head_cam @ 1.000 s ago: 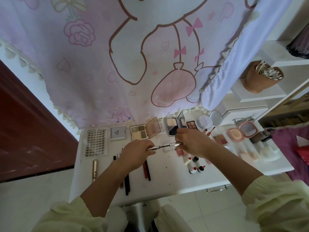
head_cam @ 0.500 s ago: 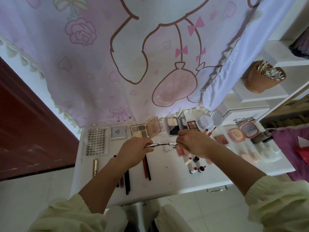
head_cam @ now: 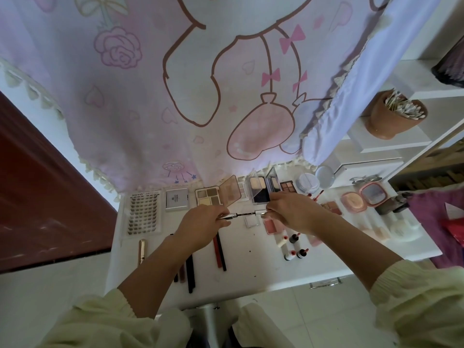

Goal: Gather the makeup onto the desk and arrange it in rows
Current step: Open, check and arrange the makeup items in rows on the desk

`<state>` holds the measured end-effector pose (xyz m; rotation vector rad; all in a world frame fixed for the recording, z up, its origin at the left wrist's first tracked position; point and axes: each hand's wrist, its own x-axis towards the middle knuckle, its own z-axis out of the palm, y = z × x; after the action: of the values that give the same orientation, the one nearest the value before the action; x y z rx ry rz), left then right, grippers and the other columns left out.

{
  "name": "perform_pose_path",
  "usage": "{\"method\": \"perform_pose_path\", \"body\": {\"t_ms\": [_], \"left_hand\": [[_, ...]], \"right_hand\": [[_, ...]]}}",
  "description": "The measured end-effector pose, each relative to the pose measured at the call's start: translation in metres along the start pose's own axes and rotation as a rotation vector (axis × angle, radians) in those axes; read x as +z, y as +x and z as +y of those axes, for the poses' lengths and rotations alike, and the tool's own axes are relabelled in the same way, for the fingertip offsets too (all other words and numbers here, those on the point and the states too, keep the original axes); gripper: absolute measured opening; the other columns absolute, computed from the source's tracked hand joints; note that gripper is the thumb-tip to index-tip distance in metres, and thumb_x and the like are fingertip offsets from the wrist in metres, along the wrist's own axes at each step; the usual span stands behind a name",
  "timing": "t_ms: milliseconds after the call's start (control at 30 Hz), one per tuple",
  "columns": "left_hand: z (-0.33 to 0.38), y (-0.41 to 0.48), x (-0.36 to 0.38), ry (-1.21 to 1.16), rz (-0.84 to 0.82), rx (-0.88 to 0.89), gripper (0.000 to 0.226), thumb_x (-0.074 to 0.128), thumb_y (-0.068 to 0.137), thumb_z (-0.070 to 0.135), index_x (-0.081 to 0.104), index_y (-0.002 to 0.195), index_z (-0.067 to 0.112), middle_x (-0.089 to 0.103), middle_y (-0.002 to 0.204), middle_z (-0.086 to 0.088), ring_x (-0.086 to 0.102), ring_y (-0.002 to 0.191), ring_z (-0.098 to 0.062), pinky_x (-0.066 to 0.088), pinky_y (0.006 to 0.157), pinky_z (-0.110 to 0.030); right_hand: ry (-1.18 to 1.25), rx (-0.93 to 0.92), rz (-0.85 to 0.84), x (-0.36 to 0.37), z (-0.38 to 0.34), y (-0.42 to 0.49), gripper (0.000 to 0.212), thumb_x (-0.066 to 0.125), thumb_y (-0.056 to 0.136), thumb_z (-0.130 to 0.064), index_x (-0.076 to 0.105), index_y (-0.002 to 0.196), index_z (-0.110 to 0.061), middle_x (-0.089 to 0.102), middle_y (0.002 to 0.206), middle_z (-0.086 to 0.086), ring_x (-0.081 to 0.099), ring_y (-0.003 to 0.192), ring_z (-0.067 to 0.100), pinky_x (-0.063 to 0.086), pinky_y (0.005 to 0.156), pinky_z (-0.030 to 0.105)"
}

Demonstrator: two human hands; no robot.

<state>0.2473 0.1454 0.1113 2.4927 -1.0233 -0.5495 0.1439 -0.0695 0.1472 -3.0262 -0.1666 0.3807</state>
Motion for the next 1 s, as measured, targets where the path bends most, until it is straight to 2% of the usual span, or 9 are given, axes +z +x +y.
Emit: {"method": "perform_pose_path", "body": {"t_ms": [100,200,300,467,700,867,1000], "left_hand": [[-0.001,0.003,-0.002,0.024,0.015,0.013,0.03,0.056,0.094,0.037,0.062,0.12,0.024,0.068,0.11,0.002,0.06,0.099,-0.017,0.042,0.077,-0.028],[-0.001,0.004,-0.002,0.05,0.013,0.016,0.03,0.055,0.094,0.037,0.062,0.121,0.025,0.068,0.112,0.003,0.06,0.101,-0.017,0.042,0.08,-0.029],[-0.001,0.003,0.0,0.061,0.008,0.021,0.03,0.054,0.095,0.038,0.061,0.122,0.025,0.067,0.113,0.004,0.06,0.101,-0.016,0.041,0.079,-0.027],[-0.002,0.004,0.001,0.059,0.011,0.028,0.032,0.053,0.096,0.038,0.06,0.123,0.024,0.067,0.114,0.003,0.06,0.101,-0.016,0.041,0.078,-0.026],[-0.005,0.006,0.0,0.049,0.03,0.025,0.03,0.054,0.095,0.038,0.061,0.121,0.024,0.068,0.112,0.003,0.061,0.101,-0.017,0.047,0.085,-0.032],[-0.013,0.005,-0.001,0.071,0.067,0.021,0.03,0.054,0.095,0.039,0.062,0.121,0.026,0.068,0.11,0.005,0.061,0.1,-0.016,0.045,0.083,-0.031],[-0.015,0.004,0.001,-0.005,0.071,0.01,0.03,0.056,0.094,0.038,0.063,0.121,0.025,0.068,0.11,0.006,0.061,0.099,-0.014,0.047,0.085,-0.03]], "right_hand": [[-0.003,-0.007,-0.003,0.003,0.002,-0.001,0.035,0.042,0.102,-0.037,0.064,0.103,-0.011,0.043,0.091,-0.005,0.057,0.087,0.016,0.046,0.071,0.028],[-0.002,-0.014,0.029,0.001,0.002,-0.001,0.032,0.045,0.101,-0.037,0.064,0.104,-0.011,0.052,0.099,-0.002,0.057,0.092,0.016,0.048,0.074,0.028],[0.009,-0.017,0.071,-0.001,0.002,-0.001,0.027,0.05,0.099,-0.033,0.061,0.103,-0.009,0.054,0.102,0.0,0.057,0.092,0.016,0.042,0.071,0.025],[0.015,-0.013,0.084,-0.001,0.004,-0.001,0.023,0.051,0.099,-0.028,0.06,0.102,-0.007,0.056,0.104,0.003,0.058,0.093,0.02,0.047,0.076,0.03],[-0.009,-0.027,0.106,0.002,0.006,-0.002,0.027,0.047,0.101,-0.03,0.061,0.105,-0.007,0.056,0.105,0.003,0.056,0.097,0.017,0.033,0.071,0.02],[0.059,0.027,0.105,0.002,0.013,-0.005,0.022,0.052,0.098,-0.026,0.063,0.101,-0.007,0.056,0.1,0.003,0.058,0.091,0.021,0.047,0.077,0.03],[0.113,0.063,0.085,0.005,0.015,-0.006,0.023,0.053,0.098,-0.029,0.065,0.099,-0.009,0.056,0.096,0.001,0.058,0.087,0.019,0.05,0.078,0.035]]}}
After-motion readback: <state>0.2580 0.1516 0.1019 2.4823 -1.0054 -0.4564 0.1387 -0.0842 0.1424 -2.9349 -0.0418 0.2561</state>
